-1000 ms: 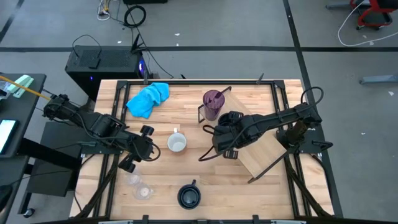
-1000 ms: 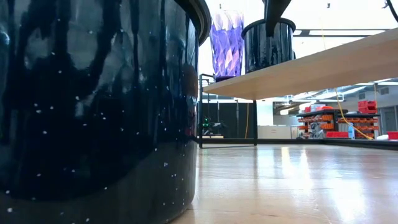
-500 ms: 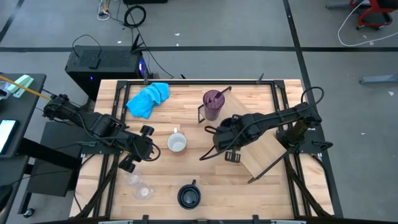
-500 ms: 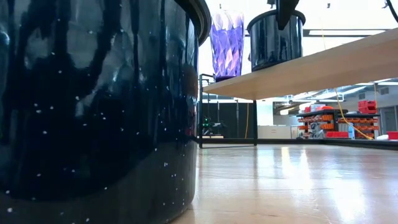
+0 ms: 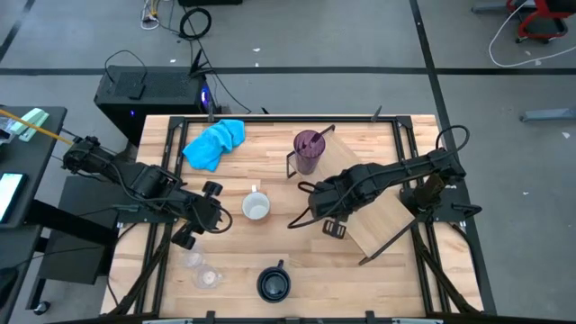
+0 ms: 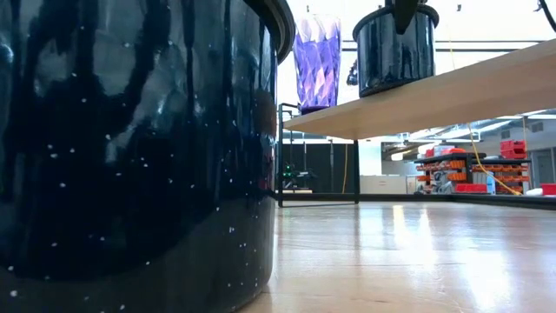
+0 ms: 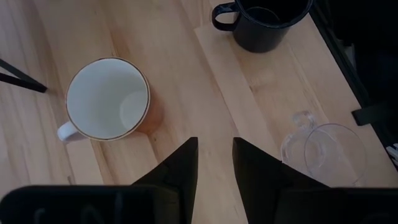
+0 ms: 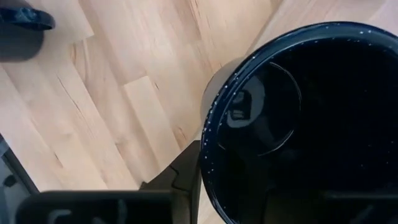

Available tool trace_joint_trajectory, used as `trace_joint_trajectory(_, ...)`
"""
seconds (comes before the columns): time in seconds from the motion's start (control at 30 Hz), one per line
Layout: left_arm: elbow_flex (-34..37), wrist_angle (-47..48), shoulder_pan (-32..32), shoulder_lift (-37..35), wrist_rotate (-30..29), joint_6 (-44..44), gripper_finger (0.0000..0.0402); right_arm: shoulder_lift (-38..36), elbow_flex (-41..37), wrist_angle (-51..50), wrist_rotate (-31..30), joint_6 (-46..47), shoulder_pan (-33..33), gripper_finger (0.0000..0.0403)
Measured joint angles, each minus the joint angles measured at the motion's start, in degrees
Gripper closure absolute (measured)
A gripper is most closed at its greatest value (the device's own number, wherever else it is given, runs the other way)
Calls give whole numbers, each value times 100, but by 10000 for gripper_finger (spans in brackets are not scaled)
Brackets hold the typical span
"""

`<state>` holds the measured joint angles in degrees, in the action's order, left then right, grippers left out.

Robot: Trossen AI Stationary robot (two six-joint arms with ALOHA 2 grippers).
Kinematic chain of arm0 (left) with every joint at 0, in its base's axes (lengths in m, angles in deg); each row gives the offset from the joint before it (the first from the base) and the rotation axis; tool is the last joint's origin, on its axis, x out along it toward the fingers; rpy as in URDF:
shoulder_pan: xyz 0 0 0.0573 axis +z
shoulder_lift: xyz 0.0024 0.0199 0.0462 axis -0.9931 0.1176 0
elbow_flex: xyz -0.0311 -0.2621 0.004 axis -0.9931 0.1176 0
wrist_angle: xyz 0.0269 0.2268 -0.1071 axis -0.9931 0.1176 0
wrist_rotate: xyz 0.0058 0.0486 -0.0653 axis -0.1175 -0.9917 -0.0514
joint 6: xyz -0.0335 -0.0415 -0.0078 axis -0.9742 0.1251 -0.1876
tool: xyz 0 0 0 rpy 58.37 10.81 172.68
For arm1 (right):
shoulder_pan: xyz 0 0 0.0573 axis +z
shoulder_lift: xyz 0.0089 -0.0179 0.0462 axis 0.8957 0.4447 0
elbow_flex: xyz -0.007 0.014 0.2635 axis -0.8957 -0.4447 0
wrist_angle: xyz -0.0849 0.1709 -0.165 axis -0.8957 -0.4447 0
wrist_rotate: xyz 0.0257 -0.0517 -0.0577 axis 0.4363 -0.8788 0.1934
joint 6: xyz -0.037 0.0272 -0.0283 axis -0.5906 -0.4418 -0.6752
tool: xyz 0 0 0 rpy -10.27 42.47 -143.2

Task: Stack small to large cups/mugs on shelf
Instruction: Put the right black mug on the shelf

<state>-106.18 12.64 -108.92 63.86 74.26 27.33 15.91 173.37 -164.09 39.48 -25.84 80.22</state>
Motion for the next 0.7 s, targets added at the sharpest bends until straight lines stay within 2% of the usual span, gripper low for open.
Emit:
trace_joint_trajectory(0.4,0,78,-2,0,0,-114,294,-122,-185,1,-39,59,-11,326)
trace_joint_trajectory(0.7,0,84,-8,0,0,-151,294,-662,-481,11,-50,840,104,325)
